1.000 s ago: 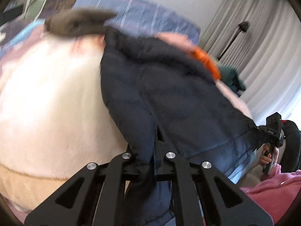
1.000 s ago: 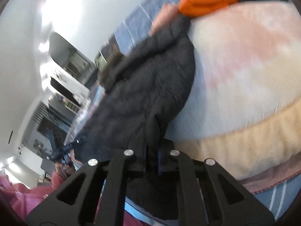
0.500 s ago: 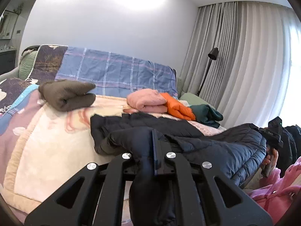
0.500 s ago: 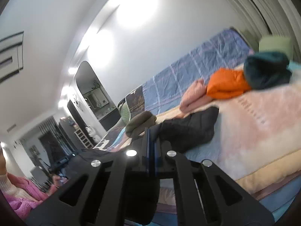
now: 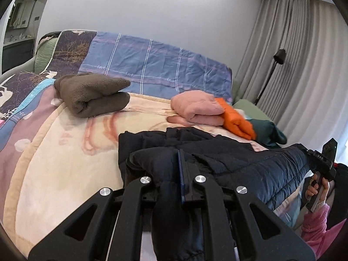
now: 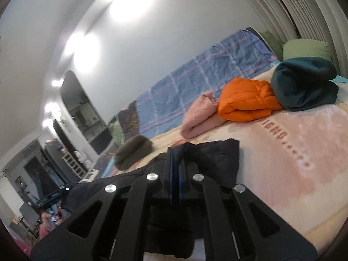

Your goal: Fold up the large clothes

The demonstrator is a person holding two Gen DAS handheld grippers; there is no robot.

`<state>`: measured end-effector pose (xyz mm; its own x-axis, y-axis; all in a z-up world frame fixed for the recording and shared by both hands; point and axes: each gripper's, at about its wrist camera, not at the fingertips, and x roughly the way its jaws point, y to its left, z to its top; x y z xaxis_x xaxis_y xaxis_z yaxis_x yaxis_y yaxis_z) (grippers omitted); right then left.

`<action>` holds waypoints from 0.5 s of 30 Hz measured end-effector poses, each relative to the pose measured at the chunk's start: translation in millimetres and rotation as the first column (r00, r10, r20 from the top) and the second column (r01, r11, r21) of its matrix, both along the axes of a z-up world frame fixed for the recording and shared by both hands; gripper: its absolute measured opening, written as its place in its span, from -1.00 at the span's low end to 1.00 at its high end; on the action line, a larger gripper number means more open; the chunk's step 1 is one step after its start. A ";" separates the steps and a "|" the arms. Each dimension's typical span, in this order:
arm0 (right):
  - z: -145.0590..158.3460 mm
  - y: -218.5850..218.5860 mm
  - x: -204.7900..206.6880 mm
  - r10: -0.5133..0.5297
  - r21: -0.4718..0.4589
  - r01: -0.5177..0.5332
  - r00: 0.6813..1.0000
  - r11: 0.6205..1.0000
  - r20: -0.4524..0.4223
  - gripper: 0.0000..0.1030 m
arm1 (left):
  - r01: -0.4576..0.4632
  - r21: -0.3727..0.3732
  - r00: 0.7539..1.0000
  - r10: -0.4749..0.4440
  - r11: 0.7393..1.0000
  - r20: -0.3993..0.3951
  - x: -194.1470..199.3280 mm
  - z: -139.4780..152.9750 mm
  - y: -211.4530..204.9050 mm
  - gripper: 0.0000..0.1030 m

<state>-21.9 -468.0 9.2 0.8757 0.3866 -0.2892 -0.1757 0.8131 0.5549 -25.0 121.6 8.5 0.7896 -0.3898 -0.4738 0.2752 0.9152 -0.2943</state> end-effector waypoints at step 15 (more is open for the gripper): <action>-70.8 13.3 113.9 -0.091 -0.104 0.072 0.976 0.992 -0.197 -0.63 | -0.057 -0.019 0.965 0.051 0.998 -0.258 130.7 -88.2 2.4 -0.54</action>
<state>92.1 -454.7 -61.6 0.8231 0.2782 -0.4951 0.0006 0.8713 0.4907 105.7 124.0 -79.7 0.6624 -0.3650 -0.6542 0.1373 0.9176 -0.3730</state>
